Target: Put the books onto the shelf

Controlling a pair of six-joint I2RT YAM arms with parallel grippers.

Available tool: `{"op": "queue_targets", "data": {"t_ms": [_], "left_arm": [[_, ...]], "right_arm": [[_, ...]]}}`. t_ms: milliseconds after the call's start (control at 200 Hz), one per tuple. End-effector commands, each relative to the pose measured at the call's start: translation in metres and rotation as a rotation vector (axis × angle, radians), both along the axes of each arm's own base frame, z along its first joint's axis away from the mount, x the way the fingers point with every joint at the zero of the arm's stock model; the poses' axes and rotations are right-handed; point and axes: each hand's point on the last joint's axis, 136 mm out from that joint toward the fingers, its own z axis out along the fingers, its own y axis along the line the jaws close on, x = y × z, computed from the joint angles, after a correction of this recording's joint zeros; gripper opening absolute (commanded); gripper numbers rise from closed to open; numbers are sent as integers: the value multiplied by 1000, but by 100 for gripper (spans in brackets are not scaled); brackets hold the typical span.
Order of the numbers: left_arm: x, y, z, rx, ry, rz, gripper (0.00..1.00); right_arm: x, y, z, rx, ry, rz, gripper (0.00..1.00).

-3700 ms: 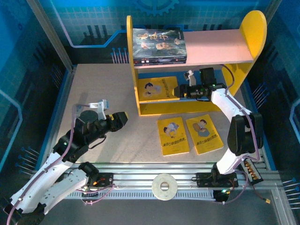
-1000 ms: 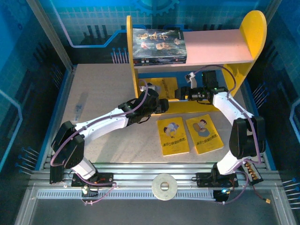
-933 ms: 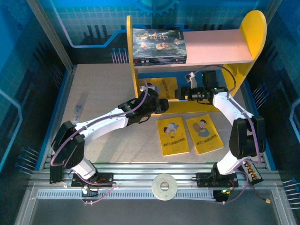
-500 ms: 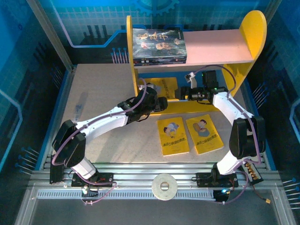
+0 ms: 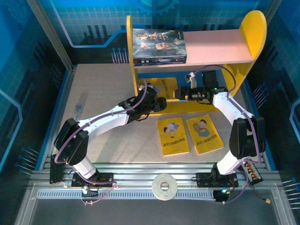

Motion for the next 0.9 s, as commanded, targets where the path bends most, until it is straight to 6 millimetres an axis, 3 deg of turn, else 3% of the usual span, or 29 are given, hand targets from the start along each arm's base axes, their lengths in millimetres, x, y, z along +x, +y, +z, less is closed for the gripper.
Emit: {"op": "queue_targets", "data": {"t_ms": [0,896], "left_arm": [[3,0,-2,-10,-1,0,72],[11,6,-4,-7,4,10,72]], "right_arm": [[-2,10,2,43,-1,44,68],[-2,11,-1,42,3,47,68]]}}
